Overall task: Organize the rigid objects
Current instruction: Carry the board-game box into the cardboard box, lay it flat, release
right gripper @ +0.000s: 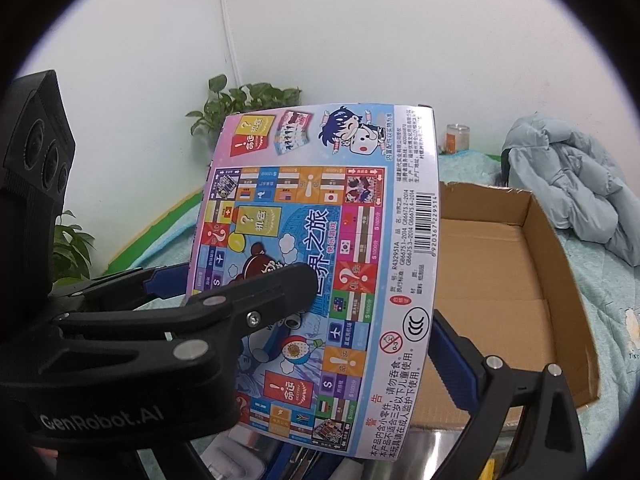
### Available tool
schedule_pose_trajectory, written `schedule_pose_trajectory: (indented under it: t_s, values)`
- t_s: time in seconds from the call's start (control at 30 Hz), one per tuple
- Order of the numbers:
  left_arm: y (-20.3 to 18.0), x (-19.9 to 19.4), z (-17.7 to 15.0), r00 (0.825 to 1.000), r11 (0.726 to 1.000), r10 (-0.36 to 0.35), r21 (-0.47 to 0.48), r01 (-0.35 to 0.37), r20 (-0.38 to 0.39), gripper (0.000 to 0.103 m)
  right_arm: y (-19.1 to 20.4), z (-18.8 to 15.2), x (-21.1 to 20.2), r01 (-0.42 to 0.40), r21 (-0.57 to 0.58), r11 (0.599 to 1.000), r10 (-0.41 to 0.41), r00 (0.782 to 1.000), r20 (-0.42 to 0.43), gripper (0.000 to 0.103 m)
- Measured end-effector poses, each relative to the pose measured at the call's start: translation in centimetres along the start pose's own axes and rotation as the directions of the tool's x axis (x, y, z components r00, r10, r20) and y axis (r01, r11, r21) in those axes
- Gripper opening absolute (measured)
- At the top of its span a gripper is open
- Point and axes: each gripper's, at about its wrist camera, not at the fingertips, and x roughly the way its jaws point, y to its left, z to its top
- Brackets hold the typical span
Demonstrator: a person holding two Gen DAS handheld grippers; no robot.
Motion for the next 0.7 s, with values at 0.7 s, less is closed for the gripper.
schedule_pose_trajectory:
  t_s: [0.7]
  values:
    - [5.2, 9.0, 0.7, 0.98, 0.995, 0.093, -0.02, -0.098, -0.176, 0.063, -1.8, 0.0, 8.9, -0.104, 0.12, 0.987, 0.131, 0.96, -0.249, 0.096]
